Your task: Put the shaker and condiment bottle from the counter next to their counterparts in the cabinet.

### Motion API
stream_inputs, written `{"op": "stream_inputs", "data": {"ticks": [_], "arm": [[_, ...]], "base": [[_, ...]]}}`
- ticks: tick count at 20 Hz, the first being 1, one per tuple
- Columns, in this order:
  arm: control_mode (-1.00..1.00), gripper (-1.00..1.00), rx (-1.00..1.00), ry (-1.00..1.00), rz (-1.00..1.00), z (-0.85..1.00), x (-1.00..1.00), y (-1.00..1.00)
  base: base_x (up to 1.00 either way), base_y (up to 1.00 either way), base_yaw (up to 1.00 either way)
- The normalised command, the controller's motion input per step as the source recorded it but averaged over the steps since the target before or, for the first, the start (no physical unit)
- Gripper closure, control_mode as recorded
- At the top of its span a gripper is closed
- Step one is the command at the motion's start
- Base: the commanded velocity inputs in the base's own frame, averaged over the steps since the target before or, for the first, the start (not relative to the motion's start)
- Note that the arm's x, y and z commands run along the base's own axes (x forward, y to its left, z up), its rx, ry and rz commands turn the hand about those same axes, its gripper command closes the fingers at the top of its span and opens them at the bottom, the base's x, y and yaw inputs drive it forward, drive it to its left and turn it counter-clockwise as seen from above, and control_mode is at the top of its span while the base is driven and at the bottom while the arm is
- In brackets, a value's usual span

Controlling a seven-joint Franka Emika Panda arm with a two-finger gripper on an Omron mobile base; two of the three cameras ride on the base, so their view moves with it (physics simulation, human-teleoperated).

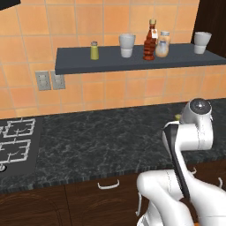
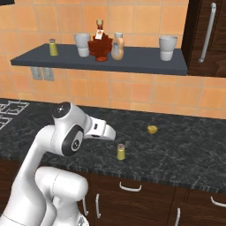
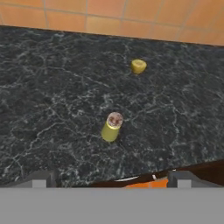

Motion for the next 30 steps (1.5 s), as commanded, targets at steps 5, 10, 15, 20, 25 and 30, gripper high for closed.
{"op": "stream_inputs", "data": {"ticks": [5, 10, 15, 20, 25, 30], "arm": [[-1.0, -1.0, 0.0, 0.0, 0.0, -0.18, 0.02, -0.23], [-1.0, -1.0, 0.0, 0.0, 0.0, -0.22, 0.16, 0.0], [-1.0, -1.0, 0.0, 0.0, 0.0, -0.2, 0.2, 0.0], [-1.0, -1.0, 0.0, 0.0, 0.0, -0.22, 0.18, -0.07], [-1.0, -1.0, 0.0, 0.0, 0.0, -0.18, 0.26, -0.13], [-1.0, -1.0, 0.0, 0.0, 0.0, -0.18, 0.25, -0.13]], "base": [[0.0, 0.0, 0.0], [0.0, 0.0, 0.0], [0.0, 0.0, 0.0], [0.0, 0.0, 0.0], [0.0, 0.0, 0.0], [0.0, 0.0, 0.0]]}}
